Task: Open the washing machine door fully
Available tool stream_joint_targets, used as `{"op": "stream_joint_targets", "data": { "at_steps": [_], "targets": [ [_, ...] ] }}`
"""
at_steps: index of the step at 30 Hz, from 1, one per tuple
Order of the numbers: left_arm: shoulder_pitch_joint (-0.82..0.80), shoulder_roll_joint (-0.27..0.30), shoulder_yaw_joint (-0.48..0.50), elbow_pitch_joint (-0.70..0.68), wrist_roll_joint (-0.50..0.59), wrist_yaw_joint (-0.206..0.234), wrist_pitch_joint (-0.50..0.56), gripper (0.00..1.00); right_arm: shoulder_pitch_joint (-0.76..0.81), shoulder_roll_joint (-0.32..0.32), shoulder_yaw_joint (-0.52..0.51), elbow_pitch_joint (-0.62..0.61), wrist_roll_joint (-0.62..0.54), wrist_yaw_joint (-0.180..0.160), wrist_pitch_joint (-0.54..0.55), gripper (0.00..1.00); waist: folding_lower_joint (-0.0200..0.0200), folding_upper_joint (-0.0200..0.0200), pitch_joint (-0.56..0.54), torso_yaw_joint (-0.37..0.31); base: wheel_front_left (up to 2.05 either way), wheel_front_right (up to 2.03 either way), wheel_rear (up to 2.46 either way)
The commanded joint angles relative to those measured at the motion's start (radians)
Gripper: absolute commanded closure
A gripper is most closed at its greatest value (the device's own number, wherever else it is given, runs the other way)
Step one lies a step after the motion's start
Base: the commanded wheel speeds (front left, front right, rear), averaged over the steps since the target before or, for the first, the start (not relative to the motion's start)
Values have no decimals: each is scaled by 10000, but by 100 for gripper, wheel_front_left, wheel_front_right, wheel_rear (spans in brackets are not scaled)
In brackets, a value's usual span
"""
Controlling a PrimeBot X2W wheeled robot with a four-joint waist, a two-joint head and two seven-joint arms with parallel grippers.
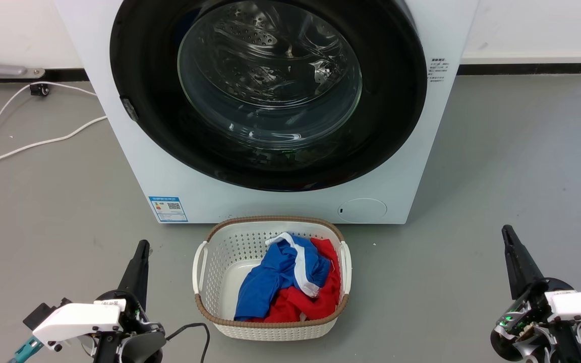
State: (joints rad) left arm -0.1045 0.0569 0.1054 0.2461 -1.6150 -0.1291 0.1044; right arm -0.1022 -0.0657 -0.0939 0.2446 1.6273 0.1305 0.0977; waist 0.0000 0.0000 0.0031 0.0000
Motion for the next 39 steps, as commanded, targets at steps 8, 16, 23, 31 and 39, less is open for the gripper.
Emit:
{"op": "stream_joint_targets", "data": {
  "at_steps": [8, 16, 23, 31, 39],
  "targets": [
    [-81, -12, 40, 3, 10, -28, 53, 100, -109, 39, -39, 12, -76, 4, 42, 100, 0, 0, 0, 0, 0, 0, 0],
    [-82, -22, 49, 4, 23, -28, 64, 100, -111, 54, -58, 14, -100, 4, 64, 100, 0, 0, 0, 0, 0, 0, 0],
    [-83, -27, 59, 4, 32, -28, 73, 100, -113, 65, -72, 14, -100, 4, 62, 100, 0, 0, 0, 0, 0, 0, 0],
    [52, -27, -298, -7, 41, 1, -136, 0, 164, 46, 34, -119, -139, 1, -112, 0, 0, 0, 1, -5, 0, 0, 0],
    [25, -19, -851, -428, 294, -2, -564, 0, 370, -1, 275, -443, -502, 1, -502, 0, 0, 0, -1, -15, 0, 0, 0]
  ]
}}
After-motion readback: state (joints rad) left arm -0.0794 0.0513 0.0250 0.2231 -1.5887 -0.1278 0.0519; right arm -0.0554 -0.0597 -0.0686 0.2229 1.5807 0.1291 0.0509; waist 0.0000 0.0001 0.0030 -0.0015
